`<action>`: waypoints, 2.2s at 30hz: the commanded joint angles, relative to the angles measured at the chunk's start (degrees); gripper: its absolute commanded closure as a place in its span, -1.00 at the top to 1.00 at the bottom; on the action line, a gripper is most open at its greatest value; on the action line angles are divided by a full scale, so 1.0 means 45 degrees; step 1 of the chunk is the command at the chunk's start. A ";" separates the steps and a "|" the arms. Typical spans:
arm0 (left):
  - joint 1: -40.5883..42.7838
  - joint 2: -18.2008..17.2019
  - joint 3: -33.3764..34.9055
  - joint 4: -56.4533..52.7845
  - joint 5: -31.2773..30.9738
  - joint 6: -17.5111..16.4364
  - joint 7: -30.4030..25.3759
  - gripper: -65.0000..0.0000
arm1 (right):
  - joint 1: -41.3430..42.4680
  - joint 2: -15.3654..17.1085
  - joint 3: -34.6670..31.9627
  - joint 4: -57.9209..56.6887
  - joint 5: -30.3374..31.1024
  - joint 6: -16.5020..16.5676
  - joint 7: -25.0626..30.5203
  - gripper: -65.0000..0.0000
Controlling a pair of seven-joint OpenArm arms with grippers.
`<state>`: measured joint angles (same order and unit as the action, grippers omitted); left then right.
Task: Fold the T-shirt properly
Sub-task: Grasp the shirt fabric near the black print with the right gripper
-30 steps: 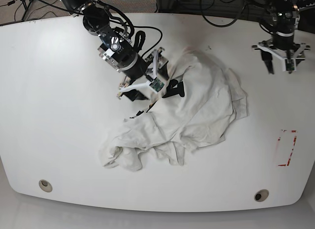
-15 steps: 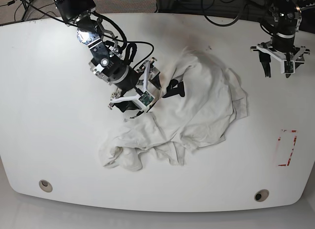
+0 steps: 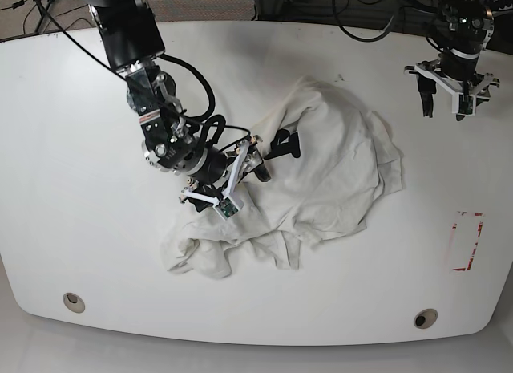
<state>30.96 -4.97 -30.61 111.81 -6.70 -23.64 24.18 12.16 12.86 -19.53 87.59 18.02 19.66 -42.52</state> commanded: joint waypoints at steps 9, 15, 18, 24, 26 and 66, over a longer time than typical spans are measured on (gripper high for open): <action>0.0011 -0.0095 -0.0088 0.0202 0.0254 -0.0334 -0.0164 0.17 | 0.0803 0.0165 -0.0280 -0.1831 0.0517 0.1376 0.0553 0.47; -0.0102 -0.0085 -0.0267 0.0256 0.0102 -0.0486 0.0063 0.17 | 0.0619 0.0175 -0.0375 -0.2201 0.0097 0.1902 0.0759 0.48; -0.0220 -0.0073 -0.0407 0.0270 -0.0092 -0.0600 0.0288 0.17 | 0.0422 0.0176 -0.0334 -0.2126 -0.0417 0.2056 0.0912 0.48; -0.0230 -0.0071 -0.0441 0.0314 -0.0176 -0.0674 0.0496 0.17 | -0.0074 0.0109 -0.0307 -0.1920 -0.1520 0.2022 0.1362 0.48; -0.0243 -0.0063 -0.0416 0.0365 -0.0183 -0.0686 0.0470 0.17 | -0.0334 0.0070 -0.0295 -0.1798 -0.1885 0.1999 0.1577 0.49; -0.0847 0.0004 -0.0289 0.0222 -0.0079 -0.0555 0.0201 0.18 | -0.0887 -0.0037 -0.1440 -0.0711 -0.0615 0.1312 0.1799 -0.91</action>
<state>27.29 -4.43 -31.51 111.63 -6.50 -26.26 26.17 6.39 12.69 -26.11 84.25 14.48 25.52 -35.18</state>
